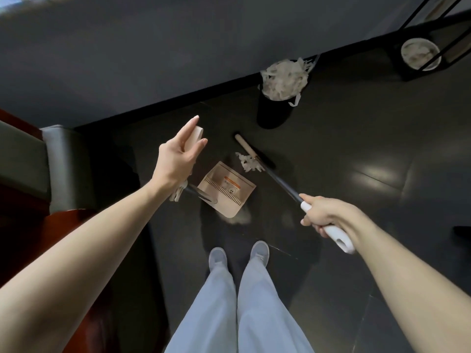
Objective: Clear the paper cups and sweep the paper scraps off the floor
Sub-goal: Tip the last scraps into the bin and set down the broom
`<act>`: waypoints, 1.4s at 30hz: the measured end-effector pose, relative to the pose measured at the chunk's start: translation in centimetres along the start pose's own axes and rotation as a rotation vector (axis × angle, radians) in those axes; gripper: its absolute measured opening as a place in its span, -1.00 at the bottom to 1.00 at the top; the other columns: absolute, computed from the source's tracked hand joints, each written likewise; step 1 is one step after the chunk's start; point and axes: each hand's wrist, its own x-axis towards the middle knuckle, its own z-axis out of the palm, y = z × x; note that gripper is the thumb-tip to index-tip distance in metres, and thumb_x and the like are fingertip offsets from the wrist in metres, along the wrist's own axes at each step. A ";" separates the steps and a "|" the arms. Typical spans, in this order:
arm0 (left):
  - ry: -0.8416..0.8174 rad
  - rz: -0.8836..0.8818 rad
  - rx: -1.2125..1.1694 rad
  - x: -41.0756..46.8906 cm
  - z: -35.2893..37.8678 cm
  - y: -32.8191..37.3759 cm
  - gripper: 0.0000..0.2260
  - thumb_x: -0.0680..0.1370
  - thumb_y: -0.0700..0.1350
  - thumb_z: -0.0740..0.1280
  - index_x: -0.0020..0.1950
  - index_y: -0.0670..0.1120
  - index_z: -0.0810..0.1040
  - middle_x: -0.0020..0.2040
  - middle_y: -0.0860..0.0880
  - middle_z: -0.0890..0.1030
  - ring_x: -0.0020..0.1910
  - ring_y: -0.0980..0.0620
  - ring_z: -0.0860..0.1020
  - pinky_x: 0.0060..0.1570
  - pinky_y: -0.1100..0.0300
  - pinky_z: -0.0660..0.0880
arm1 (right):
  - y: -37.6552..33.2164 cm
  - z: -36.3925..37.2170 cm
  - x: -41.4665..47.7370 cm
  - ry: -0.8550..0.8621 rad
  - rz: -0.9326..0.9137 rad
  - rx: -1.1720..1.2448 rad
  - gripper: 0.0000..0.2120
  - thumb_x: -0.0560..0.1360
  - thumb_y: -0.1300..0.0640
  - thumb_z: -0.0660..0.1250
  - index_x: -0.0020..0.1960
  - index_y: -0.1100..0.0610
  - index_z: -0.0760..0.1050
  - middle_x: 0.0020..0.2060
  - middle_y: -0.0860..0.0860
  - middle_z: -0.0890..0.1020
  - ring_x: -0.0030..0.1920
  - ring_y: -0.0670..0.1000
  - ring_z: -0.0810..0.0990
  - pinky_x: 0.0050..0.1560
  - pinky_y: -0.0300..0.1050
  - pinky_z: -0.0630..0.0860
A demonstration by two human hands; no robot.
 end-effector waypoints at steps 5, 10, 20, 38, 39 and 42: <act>-0.010 0.001 0.020 1.2 0.5 0.6 -0.57 0.58 0.00 0.33 0.43 0.21 0.37 -0.05 -0.07 0.53 -0.50 0.12 0.43 -0.57 0.34 0.40 | 1.4 0.4 -2.8 -0.138 0.009 0.036 -0.27 0.57 0.30 0.26 0.53 -0.25 0.05 -0.47 0.04 0.37 -0.54 -0.07 0.30 -0.55 -0.26 0.33; -0.017 -0.004 0.012 1.1 0.0 0.6 -0.59 0.58 0.00 0.33 0.41 0.23 0.39 0.00 -0.06 0.54 -0.44 0.11 0.46 -0.52 0.29 0.46 | 2.2 -1.2 -6.4 -0.148 -0.007 -0.025 -0.28 0.56 0.29 0.28 0.50 -0.28 0.10 -0.44 0.04 0.37 -0.54 -0.07 0.31 -0.54 -0.28 0.33; 0.008 0.087 0.002 -1.9 -2.3 1.5 -0.60 0.58 -0.01 0.33 0.39 0.27 0.39 -0.07 -0.04 0.54 -0.45 0.15 0.47 -0.49 0.31 0.44 | 3.1 -1.5 -9.7 -0.026 -0.112 0.172 -0.29 0.57 0.26 0.29 0.52 -0.25 0.08 -0.47 0.03 0.36 -0.58 -0.10 0.32 -0.56 -0.28 0.34; 0.155 0.570 0.302 -9.2 -9.8 12.0 -0.65 0.61 0.03 0.26 0.39 0.04 0.38 0.07 -0.14 0.58 -0.14 -0.04 0.48 -0.14 0.08 0.41 | 6.4 -0.4 -16.9 -0.014 -0.430 0.953 -0.39 0.60 0.26 0.23 0.54 -0.12 0.11 -0.49 -0.02 0.26 -0.63 -0.19 0.23 -0.69 -0.38 0.23; 0.171 0.599 0.324 -9.6 -9.9 12.7 -0.64 0.61 0.03 0.27 0.40 0.03 0.38 0.08 -0.16 0.59 -0.13 -0.03 0.47 -0.14 0.09 0.39 | 6.6 -0.8 -17.3 -0.011 -0.450 0.983 -0.40 0.60 0.26 0.22 0.54 -0.11 0.12 -0.47 -0.02 0.25 -0.64 -0.19 0.23 -0.70 -0.38 0.22; 0.192 0.687 0.392 -10.5 -9.9 15.0 -0.64 0.61 0.04 0.27 0.39 0.04 0.36 0.05 -0.19 0.61 -0.15 -0.07 0.51 -0.18 0.03 0.44 | 7.5 -2.2 -18.5 0.002 -0.492 1.019 -0.40 0.60 0.26 0.21 0.54 -0.11 0.11 -0.45 -0.02 0.23 -0.65 -0.20 0.23 -0.71 -0.38 0.22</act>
